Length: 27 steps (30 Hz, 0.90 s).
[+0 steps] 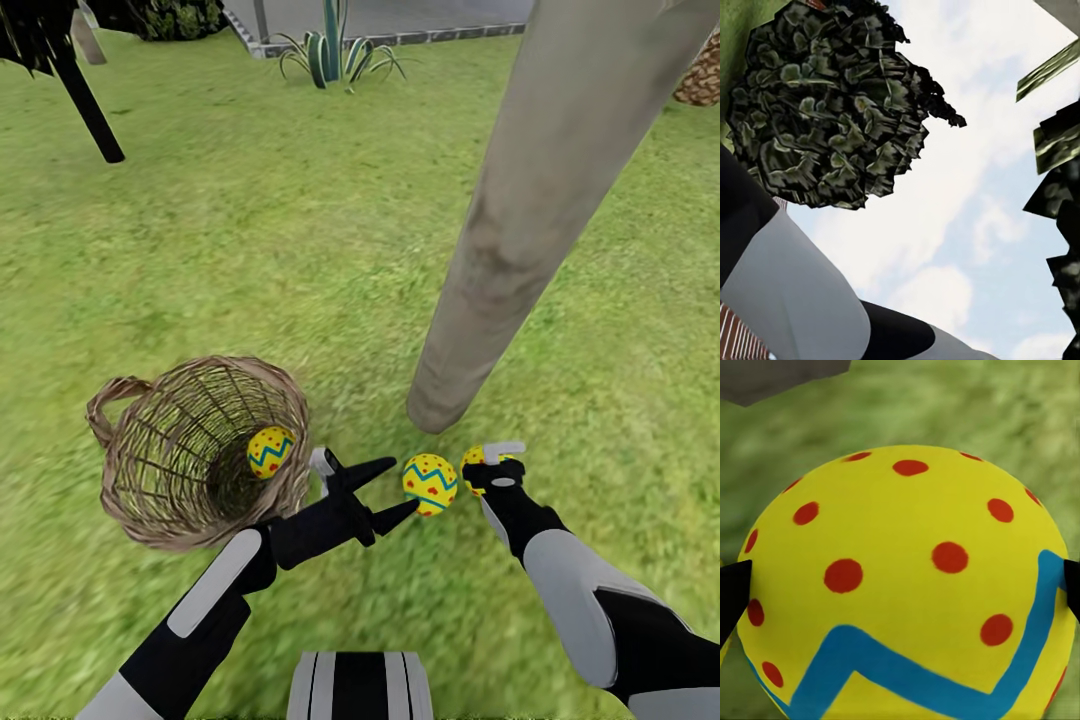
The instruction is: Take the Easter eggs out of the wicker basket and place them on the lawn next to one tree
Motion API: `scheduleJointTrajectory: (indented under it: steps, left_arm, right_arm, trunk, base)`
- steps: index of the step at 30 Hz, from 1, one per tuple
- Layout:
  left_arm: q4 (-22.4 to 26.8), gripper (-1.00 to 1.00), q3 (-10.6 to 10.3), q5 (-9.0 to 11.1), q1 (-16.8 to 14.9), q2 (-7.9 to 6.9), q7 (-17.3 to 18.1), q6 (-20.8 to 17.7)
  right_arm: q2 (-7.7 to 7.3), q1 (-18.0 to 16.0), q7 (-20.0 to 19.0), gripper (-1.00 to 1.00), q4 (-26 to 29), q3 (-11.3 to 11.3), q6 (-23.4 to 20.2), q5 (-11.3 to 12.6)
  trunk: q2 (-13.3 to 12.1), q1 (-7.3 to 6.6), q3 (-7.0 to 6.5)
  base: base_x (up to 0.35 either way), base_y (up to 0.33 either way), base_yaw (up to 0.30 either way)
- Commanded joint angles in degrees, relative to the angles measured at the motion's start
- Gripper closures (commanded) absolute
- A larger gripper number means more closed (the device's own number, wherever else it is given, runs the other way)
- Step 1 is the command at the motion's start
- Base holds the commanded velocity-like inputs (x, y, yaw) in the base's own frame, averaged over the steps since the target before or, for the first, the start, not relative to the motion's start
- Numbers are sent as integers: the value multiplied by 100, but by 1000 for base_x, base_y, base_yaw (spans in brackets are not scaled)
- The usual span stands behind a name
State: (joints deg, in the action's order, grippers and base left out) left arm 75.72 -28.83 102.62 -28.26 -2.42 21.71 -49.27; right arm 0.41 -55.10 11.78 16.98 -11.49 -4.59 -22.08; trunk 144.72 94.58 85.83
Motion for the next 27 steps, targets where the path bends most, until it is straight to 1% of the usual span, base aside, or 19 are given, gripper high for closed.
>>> scheduleJointTrajectory:
  steps: [1, 21, 24, 25, 27]
  left_arm:
    - [-4, -100, -10, 3, -4, -4, 26, -4]
    - [-5, -100, -8, 3, -5, -4, 26, -6]
    - [-5, -100, -8, 3, -5, -9, 32, -12]
    - [-5, -100, -8, 3, -5, -11, 33, -12]
    - [-10, -100, -8, 3, -4, -13, 35, -13]
  right_arm:
    - [4, -1, 9, 100, 17, -19, -37, -51]
    - [2, -1, 9, 100, 51, -14, -45, -25]
    - [3, -1, 16, 100, 51, -13, -78, -25]
    - [3, -1, 17, -100, 51, -14, -87, -25]
    - [3, -1, 7, -100, 51, -13, -96, -29]
  trunk:
    - [3, 1, 26]
    - [30, 53, 469]
    - [30, 53, 469]
    - [30, 53, 469]
    - [30, 53, 469]
  base:
    - [0, 0, 0]
    - [0, 0, 0]
    - [0, 0, 0]
    - [0, 0, 0]
    - [0, 0, 0]
